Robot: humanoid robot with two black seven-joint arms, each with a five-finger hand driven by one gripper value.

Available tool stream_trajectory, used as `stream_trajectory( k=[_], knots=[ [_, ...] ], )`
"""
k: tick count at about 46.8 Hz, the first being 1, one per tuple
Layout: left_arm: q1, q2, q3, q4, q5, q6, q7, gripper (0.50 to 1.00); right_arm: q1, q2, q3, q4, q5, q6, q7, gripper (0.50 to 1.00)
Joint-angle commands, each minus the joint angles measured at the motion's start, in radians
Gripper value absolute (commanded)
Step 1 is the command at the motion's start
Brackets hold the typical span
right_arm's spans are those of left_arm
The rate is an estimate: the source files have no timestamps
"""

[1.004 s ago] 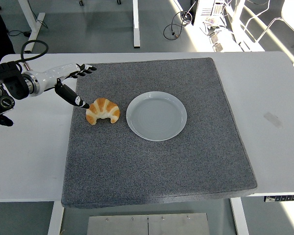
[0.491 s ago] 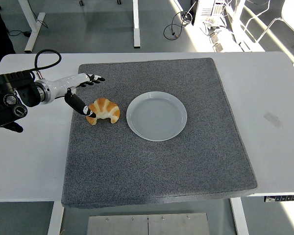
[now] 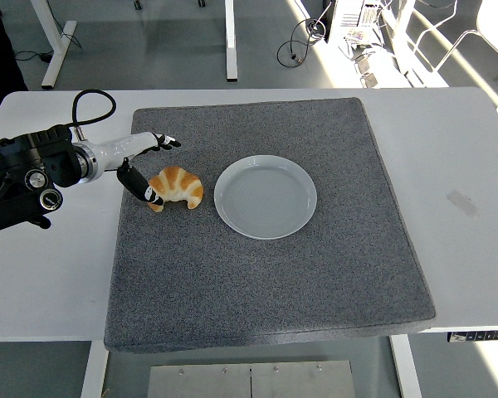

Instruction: Place the bread on the plate

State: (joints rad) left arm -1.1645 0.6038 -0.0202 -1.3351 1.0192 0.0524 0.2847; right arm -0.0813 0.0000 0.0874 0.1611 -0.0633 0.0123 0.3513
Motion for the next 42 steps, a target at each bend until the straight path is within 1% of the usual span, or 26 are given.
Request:
stream_trajectory(
  k=[1, 8, 18, 30, 36, 42],
  knots=[
    [-0.006, -0.001, 0.025, 0.008, 0.002, 0.0, -0.001, 0.961, 0.0, 0.0, 0.0, 0.0, 0.0, 0.0, 0.0, 1.0],
    [-0.007, -0.012, 0.037, 0.019, 0.012, 0.0, -0.001, 0.966, 0.0, 0.0, 0.0, 0.0, 0.0, 0.0, 0.0, 1.0],
    [-0.003, -0.059, 0.036, 0.089, 0.024, 0.0, -0.004, 0.975, 0.0, 0.0, 0.0, 0.0, 0.0, 0.0, 0.0, 1.0],
    [-0.001, -0.073, 0.034, 0.091, 0.024, 0.001, -0.004, 0.972, 0.0, 0.0, 0.0, 0.0, 0.0, 0.0, 0.0, 1.0],
    [0.0, -0.088, 0.036, 0.093, 0.024, 0.001, -0.007, 0.954, 0.0, 0.0, 0.0, 0.0, 0.0, 0.0, 0.0, 1.0],
    [0.008, -0.09, 0.037, 0.094, 0.025, 0.006, -0.007, 0.91, 0.0, 0.0, 0.0, 0.0, 0.0, 0.0, 0.0, 1.0]
  ],
)
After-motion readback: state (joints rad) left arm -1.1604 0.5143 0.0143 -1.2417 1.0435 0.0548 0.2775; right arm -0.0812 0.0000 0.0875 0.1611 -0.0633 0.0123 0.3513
